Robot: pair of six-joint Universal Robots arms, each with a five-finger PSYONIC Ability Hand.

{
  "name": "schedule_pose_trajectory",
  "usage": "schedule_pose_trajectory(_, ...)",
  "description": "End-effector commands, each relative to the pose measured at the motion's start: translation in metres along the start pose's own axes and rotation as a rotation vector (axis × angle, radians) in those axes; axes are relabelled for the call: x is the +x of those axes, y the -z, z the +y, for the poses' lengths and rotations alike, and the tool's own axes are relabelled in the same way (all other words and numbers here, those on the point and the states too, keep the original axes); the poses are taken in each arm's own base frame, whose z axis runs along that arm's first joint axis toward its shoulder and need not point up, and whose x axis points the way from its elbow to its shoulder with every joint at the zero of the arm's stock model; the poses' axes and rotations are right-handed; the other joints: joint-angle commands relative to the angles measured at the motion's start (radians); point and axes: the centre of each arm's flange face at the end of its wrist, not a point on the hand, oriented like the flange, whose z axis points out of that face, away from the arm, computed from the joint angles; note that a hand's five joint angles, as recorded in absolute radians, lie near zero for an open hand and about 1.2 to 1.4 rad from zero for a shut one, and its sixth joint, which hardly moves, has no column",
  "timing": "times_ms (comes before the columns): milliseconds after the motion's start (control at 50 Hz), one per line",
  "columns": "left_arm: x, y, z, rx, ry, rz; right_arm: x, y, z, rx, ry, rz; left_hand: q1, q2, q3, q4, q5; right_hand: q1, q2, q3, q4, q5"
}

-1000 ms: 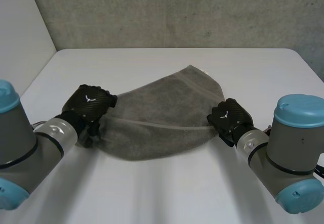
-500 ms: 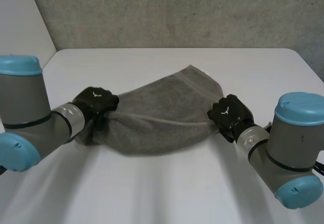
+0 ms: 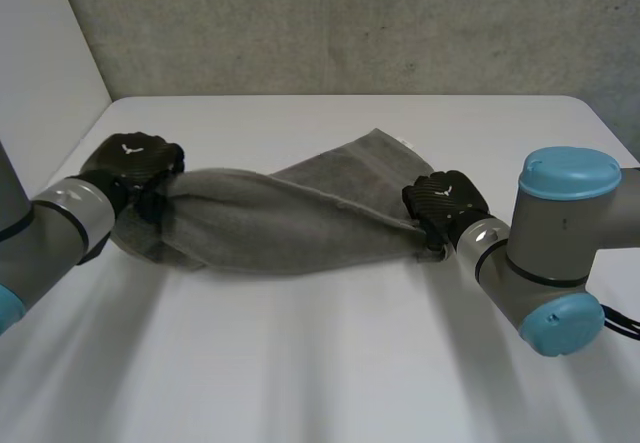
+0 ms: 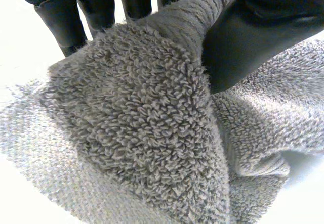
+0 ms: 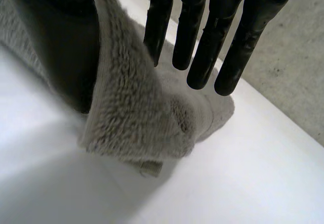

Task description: Fold the towel.

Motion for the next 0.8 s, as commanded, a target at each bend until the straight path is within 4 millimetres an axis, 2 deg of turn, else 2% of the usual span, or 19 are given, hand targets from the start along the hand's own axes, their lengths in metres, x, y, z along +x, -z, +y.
schedule_pose_trajectory(20, -0.014, 0.0, -0.002, 0.012, 0.04, -0.039, 0.004, -0.004, 0.002, -0.018, 0.009, 0.049, -0.063, -0.119, -0.147, -0.125, -0.266, -0.028, -0.041, -0.038, -0.026, 0.001)
schedule_pose_trajectory(120, -0.013, 0.002, -0.003, 0.013, 0.043, -0.038, 0.007, -0.008, 0.003, -0.031, 0.014, 0.082, -0.063, -0.119, -0.147, -0.125, -0.266, 0.042, 0.03, 0.032, 0.044, 0.071)
schedule_pose_trajectory(160, -0.01, 0.003, -0.003, 0.015, 0.042, -0.031, 0.01, -0.007, 0.001, -0.029, 0.024, 0.095, -0.063, -0.119, -0.147, -0.125, -0.266, 0.316, 0.304, 0.307, 0.319, 0.345)
schedule_pose_trajectory(180, -0.01, 0.003, -0.003, 0.015, 0.042, -0.031, 0.01, -0.007, 0.001, -0.029, 0.024, 0.095, -0.063, -0.119, -0.147, -0.125, -0.266, 0.318, 0.306, 0.308, 0.32, 0.347)
schedule_pose_trajectory(200, -0.01, 0.003, -0.004, 0.019, 0.04, -0.031, 0.011, -0.006, -0.003, -0.019, 0.029, 0.099, -0.063, -0.119, -0.147, -0.125, -0.266, 0.521, 0.509, 0.512, 0.524, 0.55)
schedule_pose_trajectory(220, -0.01, 0.004, -0.004, 0.019, 0.04, -0.031, 0.011, -0.006, -0.003, -0.019, 0.029, 0.099, -0.063, -0.119, -0.147, -0.125, -0.266, 0.523, 0.511, 0.514, 0.526, 0.552)
schedule_pose_trajectory(240, -0.01, 0.005, -0.008, 0.031, 0.037, -0.033, 0.013, -0.004, -0.011, 0.002, 0.045, 0.107, -0.063, -0.119, -0.147, -0.125, -0.266, 0.704, 0.691, 0.694, 0.706, 0.733)
schedule_pose_trajectory(260, -0.011, 0.006, -0.013, 0.049, 0.032, -0.039, 0.019, 0.001, -0.028, 0.047, 0.069, 0.127, -0.063, -0.119, -0.147, -0.125, -0.266, 0.713, 0.701, 0.704, 0.716, 0.742)
schedule_pose_trajectory(280, -0.011, 0.006, -0.014, 0.05, 0.032, -0.039, 0.019, 0.001, -0.028, 0.047, 0.069, 0.127, -0.063, -0.119, -0.147, -0.125, -0.266, 0.713, 0.701, 0.704, 0.716, 0.742)
schedule_pose_trajectory(320, -0.017, 0.012, -0.031, 0.11, 0.017, -0.06, 0.037, 0.018, -0.07, 0.155, 0.119, 0.19, -0.063, -0.119, -0.147, -0.125, -0.266, 0.713, 0.701, 0.704, 0.716, 0.742)
schedule_pose_trajectory(340, -0.017, 0.012, -0.031, 0.11, 0.017, -0.06, 0.037, 0.018, -0.07, 0.156, 0.12, 0.19, -0.063, -0.119, -0.147, -0.125, -0.266, 0.713, 0.701, 0.704, 0.716, 0.742)
schedule_pose_trajectory(380, -0.023, 0.023, -0.059, 0.201, 0.001, -0.094, 0.053, 0.038, -0.113, 0.272, 0.16, 0.251, -0.063, -0.119, -0.147, -0.125, -0.266, 0.713, 0.701, 0.704, 0.716, 0.742)
schedule_pose_trajectory(440, -0.028, 0.031, -0.076, 0.254, 0.002, -0.122, 0.061, 0.051, -0.135, 0.325, 0.178, 0.281, -0.063, -0.119, -0.147, -0.125, -0.266, 0.713, 0.701, 0.704, 0.716, 0.742)
schedule_pose_trajectory(480, -0.044, 0.049, -0.108, 0.362, 0.021, -0.204, 0.074, 0.073, -0.164, 0.374, 0.228, 0.324, -0.063, -0.119, -0.147, -0.125, -0.266, 0.713, 0.701, 0.704, 0.716, 0.742)
schedule_pose_trajectory(500, -0.044, 0.049, -0.108, 0.362, 0.021, -0.204, 0.075, 0.073, -0.164, 0.375, 0.228, 0.325, -0.063, -0.119, -0.147, -0.125, -0.266, 0.713, 0.701, 0.704, 0.716, 0.742)
schedule_pose_trajectory(540, -0.057, 0.064, -0.134, 0.452, 0.053, -0.267, 0.092, 0.091, -0.183, 0.385, 0.271, 0.373, -0.063, -0.119, -0.147, -0.125, -0.266, 0.713, 0.701, 0.704, 0.716, 0.742)
schedule_pose_trajectory(660, -0.065, 0.072, -0.148, 0.495, 0.059, -0.295, 0.095, 0.103, -0.191, 0.327, 0.342, 0.355, -0.063, -0.119, -0.147, -0.125, -0.266, 0.713, 0.701, 0.704, 0.716, 0.742)
schedule_pose_trajectory(760, -0.06, 0.057, -0.125, 0.378, 0.065, -0.259, 0.088, 0.093, -0.172, 0.195, 0.44, 0.288, -0.063, -0.119, -0.147, -0.125, -0.266, 0.713, 0.701, 0.704, 0.716, 0.742)
schedule_pose_trajectory(800, -0.054, 0.028, -0.091, 0.231, 0.069, -0.216, 0.084, 0.081, -0.154, 0.1, 0.508, 0.242, -0.063, -0.119, -0.147, -0.125, -0.266, 0.713, 0.701, 0.704, 0.716, 0.742)
